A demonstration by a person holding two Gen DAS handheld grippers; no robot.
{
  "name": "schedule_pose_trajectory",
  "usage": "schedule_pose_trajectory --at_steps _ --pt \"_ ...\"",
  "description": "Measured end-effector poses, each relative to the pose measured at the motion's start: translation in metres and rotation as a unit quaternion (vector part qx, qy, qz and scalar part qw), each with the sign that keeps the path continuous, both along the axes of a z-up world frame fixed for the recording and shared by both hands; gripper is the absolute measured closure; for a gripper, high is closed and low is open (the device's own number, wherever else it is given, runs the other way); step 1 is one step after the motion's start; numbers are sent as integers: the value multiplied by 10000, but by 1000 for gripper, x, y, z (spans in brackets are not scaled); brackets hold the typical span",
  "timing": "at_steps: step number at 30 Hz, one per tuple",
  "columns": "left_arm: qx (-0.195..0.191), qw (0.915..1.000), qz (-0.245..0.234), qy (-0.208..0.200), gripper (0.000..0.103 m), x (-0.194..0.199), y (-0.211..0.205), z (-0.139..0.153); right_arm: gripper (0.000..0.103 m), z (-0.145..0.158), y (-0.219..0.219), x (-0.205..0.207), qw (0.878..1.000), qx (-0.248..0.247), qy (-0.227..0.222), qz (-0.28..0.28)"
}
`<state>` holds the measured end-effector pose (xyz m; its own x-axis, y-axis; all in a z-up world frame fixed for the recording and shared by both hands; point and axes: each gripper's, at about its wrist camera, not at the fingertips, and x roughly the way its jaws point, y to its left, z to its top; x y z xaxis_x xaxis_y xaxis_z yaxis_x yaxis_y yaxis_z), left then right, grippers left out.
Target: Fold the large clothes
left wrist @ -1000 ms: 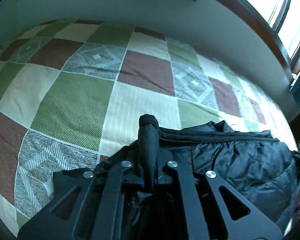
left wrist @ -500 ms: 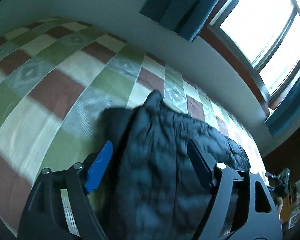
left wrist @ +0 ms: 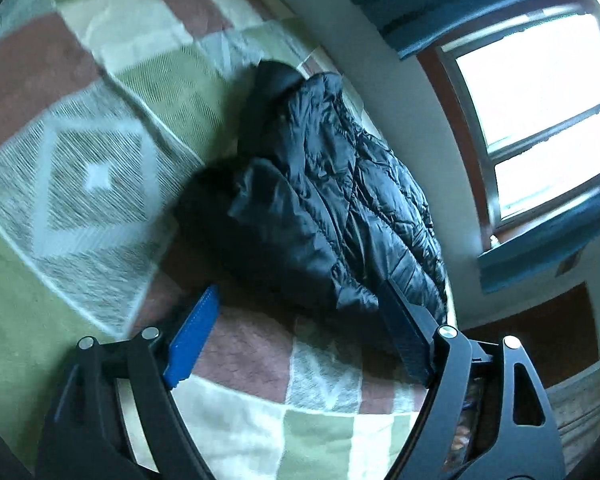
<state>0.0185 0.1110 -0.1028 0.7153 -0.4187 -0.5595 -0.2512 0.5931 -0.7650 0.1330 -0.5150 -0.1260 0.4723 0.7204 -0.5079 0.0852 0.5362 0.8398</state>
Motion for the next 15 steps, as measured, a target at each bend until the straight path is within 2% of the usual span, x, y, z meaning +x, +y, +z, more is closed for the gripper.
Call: schedule_pose_trajectory --at_steps 3,6,11,13,14,15 --pt "-22 9999 42 -100 23 10 -4 -2 28 -10 8 4 9996 179 105 -166" --pt "-74 9997 178 -125 22 24 -3 -6 28 -9 14 9 9992 -7 -19 -393" --pt "98 9990 425 -128 22 42 -2 -8 28 -9 19 23 9965 -166 -133 -811" --pt "217 9982 539 -123 24 48 -2 -8 32 -8 20 28 9949 -358 -166 -929" --pt "281 9981 547 -106 32 51 -3 -8 38 -7 21 30 9942 -468 -186 -952" --pt "322 9980 540 -72 49 53 -2 -9 53 -8 23 33 9946 -472 -222 -900"
